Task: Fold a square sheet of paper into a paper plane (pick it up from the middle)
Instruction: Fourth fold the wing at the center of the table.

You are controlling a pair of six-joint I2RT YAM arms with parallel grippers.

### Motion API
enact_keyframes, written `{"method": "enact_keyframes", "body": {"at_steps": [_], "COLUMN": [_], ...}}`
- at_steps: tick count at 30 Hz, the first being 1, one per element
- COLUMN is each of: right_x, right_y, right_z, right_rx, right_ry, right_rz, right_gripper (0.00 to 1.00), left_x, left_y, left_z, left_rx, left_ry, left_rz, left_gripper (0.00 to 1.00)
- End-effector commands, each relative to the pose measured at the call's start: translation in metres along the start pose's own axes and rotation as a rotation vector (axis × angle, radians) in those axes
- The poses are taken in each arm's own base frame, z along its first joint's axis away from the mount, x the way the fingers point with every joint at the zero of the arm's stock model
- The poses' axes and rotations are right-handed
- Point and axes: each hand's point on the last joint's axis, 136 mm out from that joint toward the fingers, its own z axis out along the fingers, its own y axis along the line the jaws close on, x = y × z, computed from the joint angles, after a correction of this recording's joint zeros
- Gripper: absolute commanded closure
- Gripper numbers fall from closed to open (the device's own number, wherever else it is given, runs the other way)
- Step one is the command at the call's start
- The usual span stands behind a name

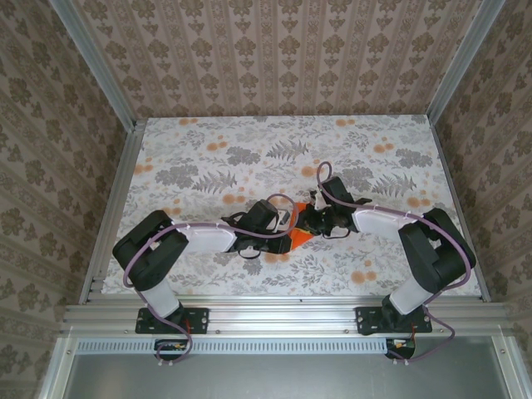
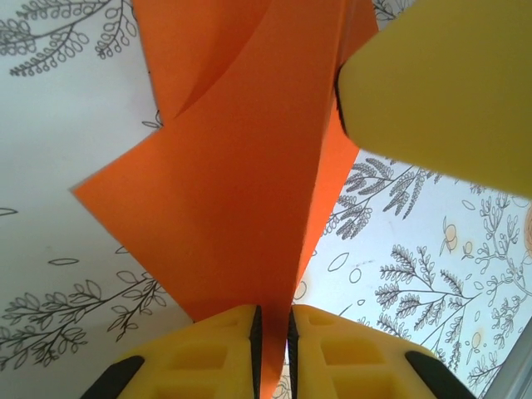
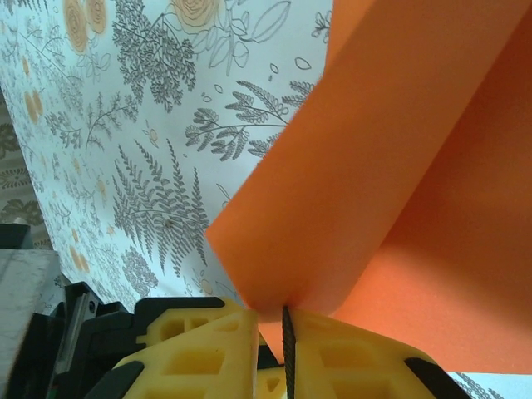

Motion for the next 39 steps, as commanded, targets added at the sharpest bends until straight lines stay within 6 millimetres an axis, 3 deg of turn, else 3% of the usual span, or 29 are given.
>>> {"method": "enact_keyframes", "body": {"at_steps": [1, 16, 26, 33, 39], "right_x": [-0.003, -0.007, -0.007, -0.006, -0.005], "right_y": [0.008, 0.015, 0.013, 0.012, 0.017], "right_z": [0.001, -0.002, -0.002, -0.003, -0.005], "right_rx": [-0.015, -0.022, -0.006, -0.007, -0.031], "right_ry": [0.006, 0.006, 0.003, -0.004, -0.007], "right_rz": [-0.026, -0.037, -0.03, -0.025, -0.023], "right_gripper": [0.82, 0.82, 0.7, 0.59, 0.57], "left_x": [0.004, -0.001, -0.013, -0.016, -0.018], "left_y": [0.008, 0.002, 0.002, 0.003, 0.006], "left_z": [0.0, -0.003, -0.017, -0.016, -0.014], "left_rx": [-0.042, -0.082, -0.151, -0.178, -0.22], "left_ry": [0.018, 0.001, -0.063, -0.049, -0.036], "left_rz": [0.008, 0.073, 0.126, 0.158, 0.18], "left_gripper": [0.82, 0.72, 0.57, 0.57, 0.61]}}
